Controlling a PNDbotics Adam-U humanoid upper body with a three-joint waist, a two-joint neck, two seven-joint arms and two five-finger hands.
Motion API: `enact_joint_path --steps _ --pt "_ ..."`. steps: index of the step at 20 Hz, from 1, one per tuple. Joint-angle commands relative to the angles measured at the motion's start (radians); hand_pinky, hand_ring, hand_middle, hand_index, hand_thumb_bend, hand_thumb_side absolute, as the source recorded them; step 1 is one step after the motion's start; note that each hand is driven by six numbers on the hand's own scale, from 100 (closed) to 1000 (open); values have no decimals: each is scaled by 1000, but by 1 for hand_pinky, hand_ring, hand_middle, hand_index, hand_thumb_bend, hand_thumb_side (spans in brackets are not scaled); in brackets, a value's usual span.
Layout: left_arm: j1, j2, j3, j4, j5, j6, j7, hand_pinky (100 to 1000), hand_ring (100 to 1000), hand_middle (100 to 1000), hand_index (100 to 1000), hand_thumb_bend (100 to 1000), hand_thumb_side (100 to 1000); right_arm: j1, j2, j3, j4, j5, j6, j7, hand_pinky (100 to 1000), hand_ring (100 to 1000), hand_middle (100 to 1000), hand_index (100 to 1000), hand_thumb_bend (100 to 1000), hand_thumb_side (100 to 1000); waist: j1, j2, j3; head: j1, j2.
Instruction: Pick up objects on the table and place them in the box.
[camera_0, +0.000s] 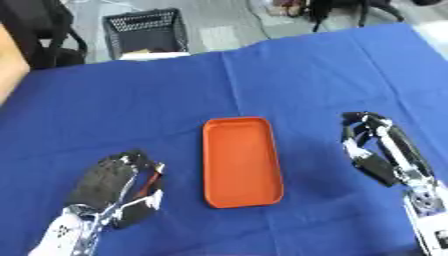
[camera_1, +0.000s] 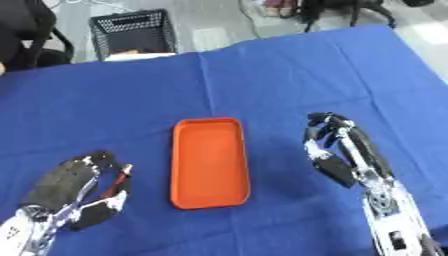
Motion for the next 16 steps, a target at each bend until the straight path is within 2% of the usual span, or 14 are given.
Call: enact_joint_path --steps 1,14,16 --pt "-3 -1 9 -10 -8 13 13 804 832 827 719 180 581 -11 -8 -4 -9 2 -1 0 492 592 688 845 100 690 -2 -12 0 -15 -9" --pt "1 -7 28 -3 -39 35 24 810 838 831 718 183 639 -11 -8 -4 -9 3 -1 0 492 592 689 845 100 689 -3 -12 3 -11 -9" --pt "1 -7 25 -1 -38 22 12 829 849 842 734 218 718 -12 -8 -4 -9 3 -2 0 492 592 688 845 100 688 -3 -12 3 -11 -10"
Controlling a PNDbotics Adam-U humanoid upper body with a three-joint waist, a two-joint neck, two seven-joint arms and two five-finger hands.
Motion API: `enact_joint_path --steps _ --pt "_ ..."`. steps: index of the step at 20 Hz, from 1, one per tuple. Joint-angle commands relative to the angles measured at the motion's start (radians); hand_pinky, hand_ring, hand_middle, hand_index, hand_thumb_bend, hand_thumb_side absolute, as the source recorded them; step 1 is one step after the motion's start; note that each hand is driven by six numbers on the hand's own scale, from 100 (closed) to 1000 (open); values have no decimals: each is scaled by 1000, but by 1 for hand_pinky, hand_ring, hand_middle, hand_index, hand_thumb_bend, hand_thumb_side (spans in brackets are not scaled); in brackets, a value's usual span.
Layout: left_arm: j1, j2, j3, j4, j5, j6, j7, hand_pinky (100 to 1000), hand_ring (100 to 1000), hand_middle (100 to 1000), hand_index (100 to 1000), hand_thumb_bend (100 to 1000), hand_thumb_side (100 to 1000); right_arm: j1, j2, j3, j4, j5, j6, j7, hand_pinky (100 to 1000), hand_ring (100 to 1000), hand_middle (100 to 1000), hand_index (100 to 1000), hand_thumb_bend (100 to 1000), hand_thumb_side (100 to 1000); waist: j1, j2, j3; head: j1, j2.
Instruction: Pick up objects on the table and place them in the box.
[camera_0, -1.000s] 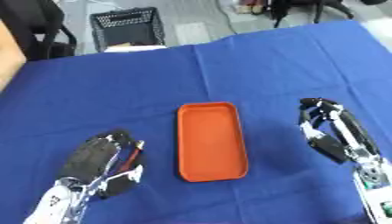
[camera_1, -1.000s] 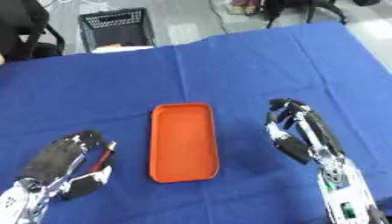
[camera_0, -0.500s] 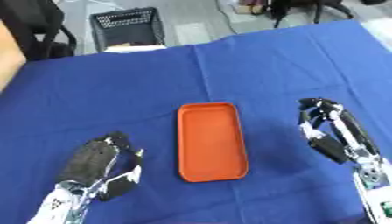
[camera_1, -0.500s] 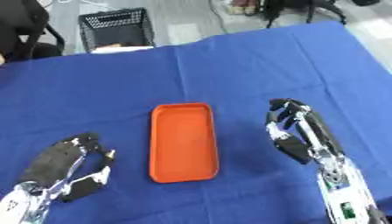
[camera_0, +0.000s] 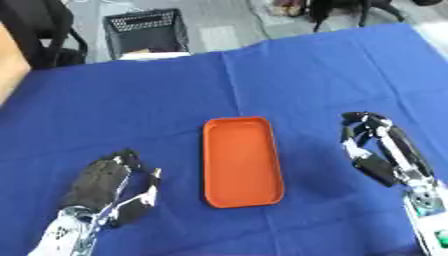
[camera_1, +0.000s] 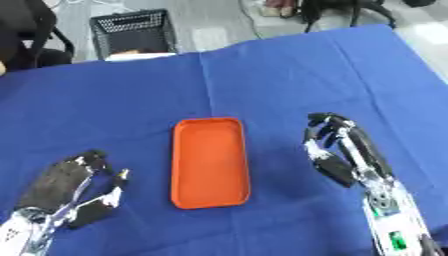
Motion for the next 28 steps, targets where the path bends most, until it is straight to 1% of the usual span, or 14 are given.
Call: enact_joint_path --steps 1,2,5,8,11,13,16,17,20,21,23,26,28 --pt "-4 0 2 -10 -1 -20 -19 825 847 840 731 212 702 -12 -8 -3 -9 3 -2 0 492 592 689 845 100 688 -3 -12 1 -11 -10" --pt "-4 0 0 -10 0 -29 -29 838 857 850 740 263 756 -12 -8 -3 -9 3 -2 1 492 592 689 845 100 688 -3 -12 1 -10 -10" --pt "-6 6 -5 -22 -8 -60 -65 839 865 859 739 321 769 -12 -8 -3 -8 3 -2 1 492 592 689 845 100 688 -3 -13 1 -10 -10" --pt "-5 8 -7 -41 -28 -78 -85 842 872 864 739 345 806 -12 -8 -3 -8 3 -2 1 492 592 688 845 100 687 -3 -13 1 -11 -10" --pt "-5 9 -8 -50 -35 -89 -102 845 875 867 737 360 815 -12 -8 -3 -8 3 -2 1 492 592 689 845 100 689 -3 -13 1 -11 -10" --pt "-5 9 -7 -52 -41 -93 -111 843 876 868 734 361 791 -12 -8 -3 -8 3 -2 1 492 592 689 845 100 688 -3 -13 1 -11 -10" --pt "-3 8 -7 -51 -54 -93 -118 838 877 868 725 352 704 -12 -8 -4 -8 3 -2 1 492 592 689 845 100 689 -3 -12 1 -12 -10" --pt "-3 8 -5 -53 -64 -91 -117 828 879 869 712 367 624 -11 -8 -4 -8 3 -2 1 492 592 689 845 100 689 -3 -12 1 -13 -10" --pt "-2 11 -1 -65 -130 -88 -107 810 887 873 684 432 535 -11 -8 -3 -8 3 -2 1 492 592 689 845 100 689 -3 -12 1 -14 -9" --pt "-1 11 -1 -67 -155 -90 -104 808 887 873 680 435 516 -11 -8 -4 -7 3 -2 1 492 592 689 845 100 689 -3 -12 1 -14 -9" --pt "2 9 -3 -65 -184 -96 -99 808 887 872 680 418 502 -11 -8 -4 -8 3 -2 1 492 592 688 845 100 689 -3 -11 1 -15 -10" --pt "4 6 -5 -57 -192 -106 -95 811 885 871 676 380 481 -11 -8 -4 -7 3 -2 1 492 592 689 845 100 689 -3 -11 1 -15 -10" --pt "4 5 -4 -54 -188 -107 -92 810 882 867 666 329 429 -11 -8 -4 -7 3 -2 1 492 592 688 845 100 688 -3 -12 1 -15 -10"
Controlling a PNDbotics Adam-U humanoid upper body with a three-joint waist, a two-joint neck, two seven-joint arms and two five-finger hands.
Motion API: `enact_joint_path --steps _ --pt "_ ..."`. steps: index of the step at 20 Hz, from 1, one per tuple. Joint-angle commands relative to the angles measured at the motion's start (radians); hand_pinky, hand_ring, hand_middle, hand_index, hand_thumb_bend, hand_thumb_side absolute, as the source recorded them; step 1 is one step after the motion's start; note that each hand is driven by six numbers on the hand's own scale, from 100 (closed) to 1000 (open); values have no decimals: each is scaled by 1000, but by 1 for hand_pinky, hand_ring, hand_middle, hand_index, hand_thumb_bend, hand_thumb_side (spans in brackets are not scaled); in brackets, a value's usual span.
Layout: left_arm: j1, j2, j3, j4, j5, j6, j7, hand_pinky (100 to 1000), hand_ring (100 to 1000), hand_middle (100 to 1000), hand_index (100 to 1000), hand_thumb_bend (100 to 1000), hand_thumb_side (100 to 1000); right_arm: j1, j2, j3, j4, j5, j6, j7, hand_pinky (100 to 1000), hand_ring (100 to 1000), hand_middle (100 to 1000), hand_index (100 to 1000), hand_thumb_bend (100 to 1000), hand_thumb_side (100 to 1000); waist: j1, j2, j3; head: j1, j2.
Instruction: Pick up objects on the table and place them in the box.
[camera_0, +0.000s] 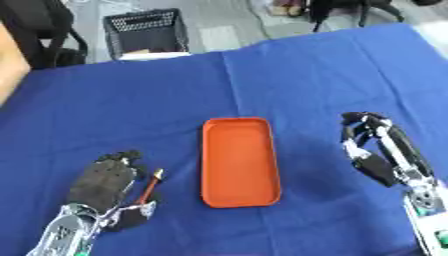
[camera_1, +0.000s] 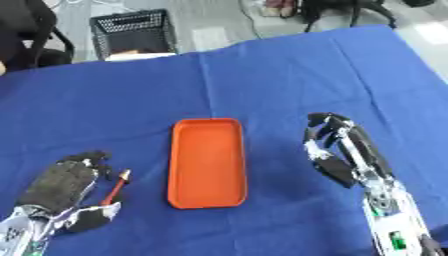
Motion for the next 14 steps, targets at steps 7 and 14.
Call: enact_joint_path --steps 7,14 --pt "4 5 5 2 28 28 29 806 854 828 554 100 253 -11 -8 -5 -7 3 -1 -1 492 592 688 845 100 689 -3 -11 1 -17 -11" --pt "8 -4 -3 57 213 50 31 852 812 775 474 100 250 -11 -8 -5 -6 3 -1 -1 492 592 688 845 100 689 -4 -11 0 -18 -12"
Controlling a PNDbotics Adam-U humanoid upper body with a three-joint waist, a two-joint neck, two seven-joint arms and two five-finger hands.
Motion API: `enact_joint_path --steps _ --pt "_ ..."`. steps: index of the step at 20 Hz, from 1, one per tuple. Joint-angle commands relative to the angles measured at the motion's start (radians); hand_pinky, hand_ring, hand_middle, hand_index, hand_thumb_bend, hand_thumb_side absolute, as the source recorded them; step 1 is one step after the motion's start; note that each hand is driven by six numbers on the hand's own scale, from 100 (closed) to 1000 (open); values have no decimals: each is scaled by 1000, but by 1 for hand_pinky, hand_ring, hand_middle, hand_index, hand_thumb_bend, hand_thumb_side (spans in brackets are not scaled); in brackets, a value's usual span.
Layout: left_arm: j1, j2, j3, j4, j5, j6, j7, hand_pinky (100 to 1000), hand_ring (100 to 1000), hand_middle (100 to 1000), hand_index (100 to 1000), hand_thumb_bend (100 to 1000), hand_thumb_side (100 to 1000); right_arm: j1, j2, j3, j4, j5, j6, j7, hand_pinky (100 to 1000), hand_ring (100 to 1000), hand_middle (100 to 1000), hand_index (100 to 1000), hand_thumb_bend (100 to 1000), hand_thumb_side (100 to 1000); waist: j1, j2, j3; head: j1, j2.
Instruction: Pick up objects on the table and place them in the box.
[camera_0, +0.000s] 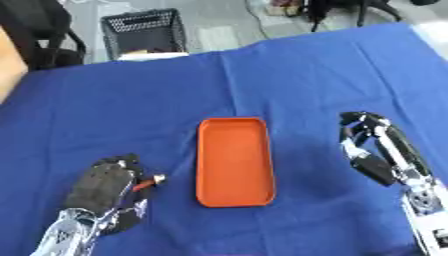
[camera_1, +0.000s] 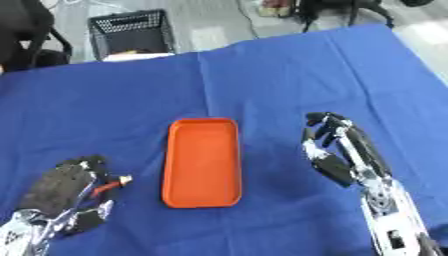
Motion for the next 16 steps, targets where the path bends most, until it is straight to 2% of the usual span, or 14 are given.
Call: enact_joint_path --steps 1,5,10,13,16 --pt "1 -1 -4 32 120 10 -11 860 808 772 472 100 261 -11 -8 -5 -6 3 -1 -1 492 592 688 845 100 689 -4 -11 0 -10 -12" --pt "0 -2 -5 72 291 23 -23 889 788 756 475 100 342 -11 -7 -5 -6 3 -1 -1 492 592 688 845 100 689 -4 -11 0 -11 -13" --pt "-3 -5 -3 111 529 51 -34 925 764 735 475 100 510 -11 -7 -5 -6 3 -1 0 492 592 688 845 100 689 -4 -11 0 -12 -13" --pt "-7 1 6 112 639 74 -28 929 758 730 475 100 526 -11 -7 -5 -6 3 -1 0 492 591 688 845 100 689 -4 -11 0 -13 -13" --pt "-12 7 19 98 681 91 -16 928 756 728 473 100 508 -11 -7 -6 -5 4 -1 0 492 592 688 845 100 690 -3 -11 1 -15 -13"
